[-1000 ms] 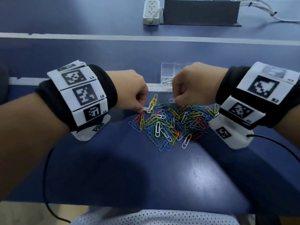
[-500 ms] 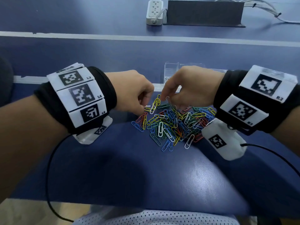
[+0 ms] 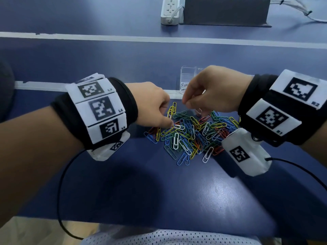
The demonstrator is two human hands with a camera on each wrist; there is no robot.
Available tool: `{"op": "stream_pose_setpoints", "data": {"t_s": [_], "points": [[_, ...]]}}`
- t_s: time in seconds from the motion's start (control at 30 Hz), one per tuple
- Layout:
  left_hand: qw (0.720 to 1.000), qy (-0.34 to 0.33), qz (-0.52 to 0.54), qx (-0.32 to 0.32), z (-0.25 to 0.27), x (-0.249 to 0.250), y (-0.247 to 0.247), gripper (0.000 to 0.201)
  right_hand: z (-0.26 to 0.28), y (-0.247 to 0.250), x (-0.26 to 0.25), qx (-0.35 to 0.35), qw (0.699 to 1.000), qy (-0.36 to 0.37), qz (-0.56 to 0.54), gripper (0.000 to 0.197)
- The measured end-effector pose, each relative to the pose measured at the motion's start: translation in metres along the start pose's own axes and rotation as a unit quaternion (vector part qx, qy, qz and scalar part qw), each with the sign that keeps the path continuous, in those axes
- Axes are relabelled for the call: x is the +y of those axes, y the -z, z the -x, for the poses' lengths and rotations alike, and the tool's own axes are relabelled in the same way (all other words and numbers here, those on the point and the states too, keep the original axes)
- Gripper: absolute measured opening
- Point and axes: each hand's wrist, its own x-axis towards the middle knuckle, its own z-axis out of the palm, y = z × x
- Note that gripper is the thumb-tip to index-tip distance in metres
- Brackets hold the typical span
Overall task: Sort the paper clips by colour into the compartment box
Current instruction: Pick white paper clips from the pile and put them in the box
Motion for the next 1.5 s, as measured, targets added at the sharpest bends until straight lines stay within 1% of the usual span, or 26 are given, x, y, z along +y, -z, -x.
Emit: {"op": "stream_pose_setpoints", "data": {"t_s": [0.07,0.1,0.17,0.23,0.37,0.43,0.57,0.67,0.73,0.83,0.9,0.97,1.0,1.07,1.1,1.17,1.23,1.27,1.3,1.33,1.4,1.43,1.47,1.5], "points": [[1.0,0.0,-0.014,0.007,-0.003,0.001,0.0,0.038,0.001,0.0,0.001,0.015,1.0,0.003,0.013,0.01],[1.0,-0.001,-0.016,0.014,-0.004,0.003,0.001,0.035,0.002,0.0,-0.001,0.022,1.0,0.007,0.019,0.012],[1.0,-0.008,-0.015,0.025,-0.006,0.004,0.003,0.022,0.006,-0.003,-0.006,0.029,0.998,0.025,0.051,0.02],[1.0,-0.011,-0.008,0.026,-0.007,0.005,0.003,0.014,0.011,-0.008,-0.013,0.014,0.993,0.054,0.102,0.026],[1.0,-0.005,0.004,0.022,-0.008,0.003,0.004,0.008,0.016,-0.018,-0.022,-0.015,0.979,0.104,0.173,0.026],[1.0,-0.003,0.006,0.018,-0.007,0.002,0.004,0.01,0.016,-0.021,-0.026,-0.021,0.974,0.105,0.201,0.024],[1.0,-0.005,0.009,0.01,-0.005,0.001,0.004,0.025,0.013,-0.024,-0.03,-0.023,0.971,0.1,0.216,0.027],[1.0,-0.005,0.03,0.008,-0.003,0.0,0.006,0.02,0.01,-0.024,-0.029,-0.005,0.97,0.108,0.217,0.021],[0.999,-0.006,0.048,0.001,-0.001,0.0,0.009,0.018,0.009,-0.023,-0.028,-0.012,0.971,0.114,0.212,0.021],[0.997,-0.002,0.082,0.006,0.002,0.0,0.012,0.019,0.01,-0.019,-0.023,-0.018,0.98,0.106,0.166,0.021],[0.994,-0.005,0.113,0.008,0.004,-0.003,0.013,0.016,0.01,-0.013,-0.016,-0.032,0.99,0.081,0.114,0.022],[0.984,-0.026,0.175,-0.009,0.004,-0.005,0.011,0.015,0.008,-0.006,-0.006,-0.063,0.997,0.047,0.024,0.019],[0.976,-0.038,0.212,-0.025,0.004,-0.006,0.009,0.019,0.007,-0.004,-0.001,-0.078,0.996,0.026,-0.035,0.019],[0.964,-0.051,0.257,-0.054,0.004,-0.006,0.007,0.028,0.006,0.0,0.008,-0.083,0.983,-0.024,-0.162,0.02],[0.961,-0.058,0.261,-0.067,0.005,-0.004,0.006,0.027,0.005,0.0,0.012,-0.076,0.971,-0.054,-0.222,0.021],[0.957,-0.073,0.263,-0.096,0.005,0.001,0.005,0.017,0.006,0.0,0.017,-0.078,0.939,-0.103,-0.319,0.022],[0.955,-0.078,0.259,-0.117,0.006,0.006,0.004,0.008,0.008,-0.001,0.018,-0.093,0.916,-0.126,-0.369,0.022],[0.957,-0.078,0.252,-0.12,0.006,0.009,0.004,0.008,0.008,-0.001,0.018,-0.094,0.915,-0.132,-0.369,0.025],[0.96,-0.081,0.24,-0.118,0.006,0.011,0.003,0.01,0.008,-0.001,0.019,-0.089,0.925,-0.128,-0.346,0.032],[0.965,-0.087,0.224,-0.109,0.007,0.012,0.003,0.014,0.01,-0.002,0.018,-0.079,0.946,-0.113,-0.295,0.038],[0.976,-0.105,0.173,-0.086,0.008,0.013,0.0,0.029,0.014,-0.004,0.017,-0.062,0.988,-0.065,-0.127,0.042],[0.979,-0.113,0.147,-0.079,0.008,0.013,-0.001,0.032,0.017,-0.006,0.017,-0.05,0.997,-0.042,-0.042,0.043],[0.982,-0.121,0.124,-0.074,0.009,0.013,-0.001,0.03,0.018,-0.007,0.017,-0.035,0.999,-0.024,0.019,0.04],[0.984,-0.129,0.104,-0.071,0.01,0.013,-0.002,0.027,0.02,-0.008,0.017,-0.023,0.998,-0.013,0.049,0.033]]}}
